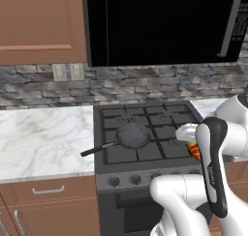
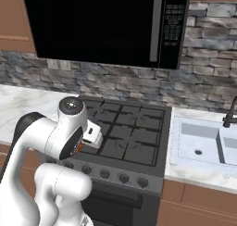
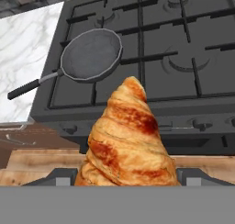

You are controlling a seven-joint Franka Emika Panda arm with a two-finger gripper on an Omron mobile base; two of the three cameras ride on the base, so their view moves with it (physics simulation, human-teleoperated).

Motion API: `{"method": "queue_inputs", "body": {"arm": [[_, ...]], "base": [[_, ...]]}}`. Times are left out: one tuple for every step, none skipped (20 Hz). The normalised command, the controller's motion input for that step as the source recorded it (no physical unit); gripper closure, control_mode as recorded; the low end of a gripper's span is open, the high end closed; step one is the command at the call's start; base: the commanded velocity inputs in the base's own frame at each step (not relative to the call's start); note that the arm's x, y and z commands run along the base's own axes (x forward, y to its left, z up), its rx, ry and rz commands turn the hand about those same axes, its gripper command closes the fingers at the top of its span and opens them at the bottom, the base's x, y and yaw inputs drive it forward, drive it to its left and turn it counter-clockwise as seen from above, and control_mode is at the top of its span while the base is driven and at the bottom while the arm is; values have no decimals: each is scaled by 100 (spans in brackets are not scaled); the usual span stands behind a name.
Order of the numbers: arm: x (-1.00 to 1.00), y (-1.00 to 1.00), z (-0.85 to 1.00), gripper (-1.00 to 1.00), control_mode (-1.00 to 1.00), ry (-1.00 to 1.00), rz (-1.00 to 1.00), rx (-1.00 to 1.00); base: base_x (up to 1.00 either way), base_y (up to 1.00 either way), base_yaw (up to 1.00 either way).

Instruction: Pick the croissant and place it on the pan. Then turn on the stove to warm the croissant.

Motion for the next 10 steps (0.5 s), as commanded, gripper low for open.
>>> {"method": "queue_inputs", "body": {"arm": [[0,0,0,100,100,0,0,0],[0,0,0,100,100,0,0,0],[0,0,0,100,100,0,0,0],[0,0,0,100,100,0,0,0],[0,0,0,100,100,0,0,0],[0,0,0,100,100,0,0,0],[0,0,0,100,100,0,0,0],[0,0,0,100,100,0,0,0],[0,0,0,100,100,0,0,0],[0,0,0,100,100,0,0,0]], "base": [[0,-18,0],[0,-19,0],[0,-19,0],[0,-20,0],[0,-24,0],[0,-28,0],[0,-32,0],[-1,-36,0],[-4,-41,0],[-6,-42,0]]}}
